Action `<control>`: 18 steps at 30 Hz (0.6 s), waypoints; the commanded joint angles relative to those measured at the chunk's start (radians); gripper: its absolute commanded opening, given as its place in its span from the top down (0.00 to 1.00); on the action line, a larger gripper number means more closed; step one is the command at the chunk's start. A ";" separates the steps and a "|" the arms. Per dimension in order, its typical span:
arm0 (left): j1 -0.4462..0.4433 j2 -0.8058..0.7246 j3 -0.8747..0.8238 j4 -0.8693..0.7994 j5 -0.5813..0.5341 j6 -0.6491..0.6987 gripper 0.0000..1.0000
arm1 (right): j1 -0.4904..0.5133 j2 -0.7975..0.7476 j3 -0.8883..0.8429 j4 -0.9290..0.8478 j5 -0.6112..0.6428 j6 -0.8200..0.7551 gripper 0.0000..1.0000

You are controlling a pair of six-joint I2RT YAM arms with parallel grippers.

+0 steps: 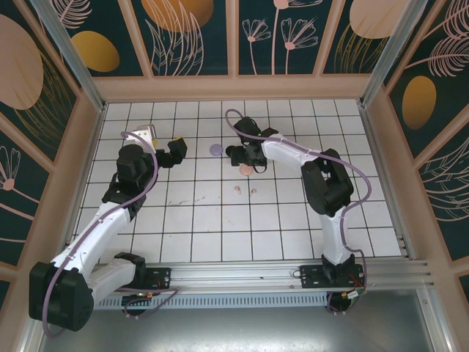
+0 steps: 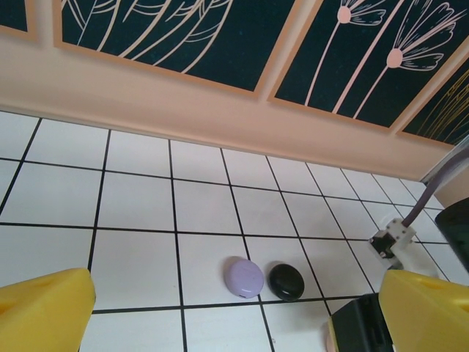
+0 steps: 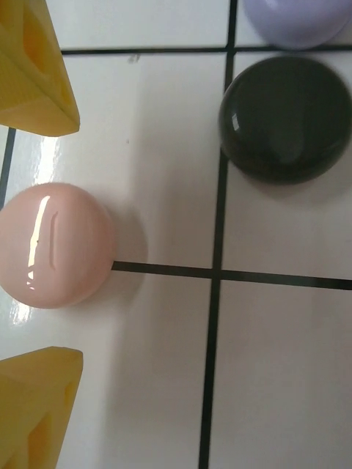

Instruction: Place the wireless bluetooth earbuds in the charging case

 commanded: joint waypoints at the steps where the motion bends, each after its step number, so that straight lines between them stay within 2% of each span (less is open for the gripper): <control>1: -0.002 0.005 0.039 -0.007 0.002 -0.016 0.01 | 0.013 0.026 0.027 -0.053 0.026 -0.024 0.24; 10: -0.002 0.035 0.058 -0.030 0.010 -0.074 0.01 | 0.021 0.060 0.031 -0.039 0.031 -0.020 0.28; 18: -0.002 0.022 0.054 -0.055 -0.062 -0.139 0.01 | 0.021 0.086 0.040 -0.039 0.042 -0.013 0.34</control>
